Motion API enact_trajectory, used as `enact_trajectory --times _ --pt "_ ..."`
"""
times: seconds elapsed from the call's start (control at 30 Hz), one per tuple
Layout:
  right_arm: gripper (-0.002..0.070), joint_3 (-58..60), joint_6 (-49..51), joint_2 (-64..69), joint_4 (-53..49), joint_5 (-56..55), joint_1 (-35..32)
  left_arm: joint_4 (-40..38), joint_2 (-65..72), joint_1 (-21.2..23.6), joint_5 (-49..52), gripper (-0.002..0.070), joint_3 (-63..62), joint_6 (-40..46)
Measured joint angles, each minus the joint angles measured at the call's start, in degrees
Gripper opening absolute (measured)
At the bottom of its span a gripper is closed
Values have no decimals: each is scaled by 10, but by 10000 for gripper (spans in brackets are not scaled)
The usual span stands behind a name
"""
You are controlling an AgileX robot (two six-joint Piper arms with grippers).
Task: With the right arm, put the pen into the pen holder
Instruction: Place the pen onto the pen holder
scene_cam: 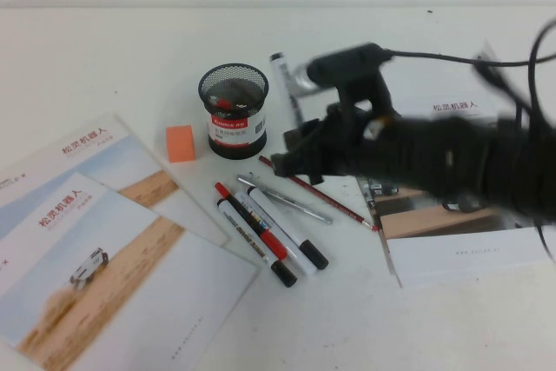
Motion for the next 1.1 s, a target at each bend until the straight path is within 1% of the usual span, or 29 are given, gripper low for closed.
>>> enact_trajectory --times 0.07,0.1,0.23,0.33,0.43,0.5,0.57,0.7,0.83,0.97,1.03,1.1 --pt "111 48 -36 -8 18 -114 16 0 0 0 0 -1 0 0" --pt "111 60 -47 -8 19 -150 21 0 0 0 0 -1 0 0" --pt "111 62 -43 3 -9 -243 27 0 0 0 0 -1 0 0" --pt "111 57 16 22 -56 -331 27 0 0 0 0 -1 0 0" --pt "111 55 105 42 -122 -413 27 0 0 0 0 -1 0 0" --pt "111 54 161 50 -169 -438 27 0 0 0 0 -1 0 0" --pt "111 50 196 57 -222 -445 27 0 0 0 0 -1 0 0" --pt "111 44 226 66 -331 -448 27 0 0 0 0 -1 0 0" --pt "111 39 256 67 -408 -460 19 0 0 0 0 -1 0 0" --pt "111 31 349 81 -532 -528 -14 0 0 0 0 -1 0 0" --pt "111 18 410 95 -570 -562 -30 0 0 0 0 -1 0 0" --pt "111 -1 446 114 -577 -576 -40 0 0 0 0 -1 0 0"
